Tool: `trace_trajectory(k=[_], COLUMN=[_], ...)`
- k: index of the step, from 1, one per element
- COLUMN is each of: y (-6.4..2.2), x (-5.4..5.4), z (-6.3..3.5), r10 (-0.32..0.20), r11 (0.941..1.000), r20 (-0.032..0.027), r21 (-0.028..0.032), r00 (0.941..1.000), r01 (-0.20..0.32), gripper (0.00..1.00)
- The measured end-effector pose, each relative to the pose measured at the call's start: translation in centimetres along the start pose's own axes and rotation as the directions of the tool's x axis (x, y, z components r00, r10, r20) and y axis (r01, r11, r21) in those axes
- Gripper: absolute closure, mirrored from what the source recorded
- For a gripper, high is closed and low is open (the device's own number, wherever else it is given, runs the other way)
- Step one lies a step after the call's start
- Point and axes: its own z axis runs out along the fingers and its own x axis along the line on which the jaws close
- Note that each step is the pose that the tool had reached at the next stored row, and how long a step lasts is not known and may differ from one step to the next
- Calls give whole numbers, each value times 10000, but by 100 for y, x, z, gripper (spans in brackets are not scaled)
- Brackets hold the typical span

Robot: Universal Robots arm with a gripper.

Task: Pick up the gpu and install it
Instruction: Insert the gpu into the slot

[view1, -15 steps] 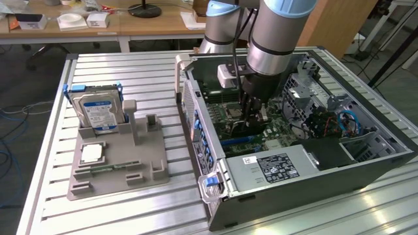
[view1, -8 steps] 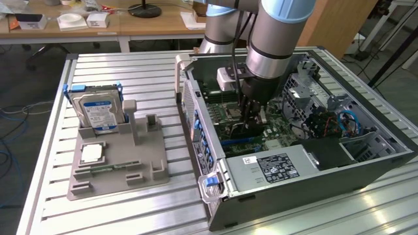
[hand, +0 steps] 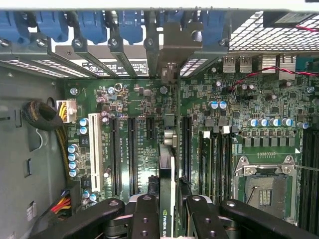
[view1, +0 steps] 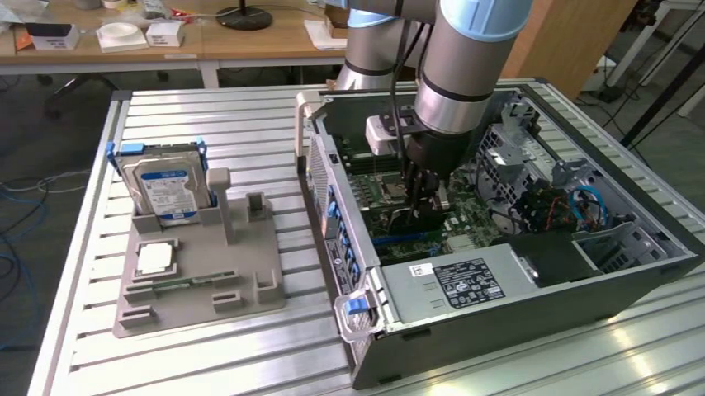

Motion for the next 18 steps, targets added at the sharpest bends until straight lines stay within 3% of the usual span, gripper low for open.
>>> trace_trajectory(k=[6,18], y=[-36,-53], x=[-2,-14], z=[-16,20], r10=[-1,-31], r11=[10000,10000], r20=[-1,-22], r21=[-33,-31], r00=[10000,10000], r01=[1,31], gripper=[74,74])
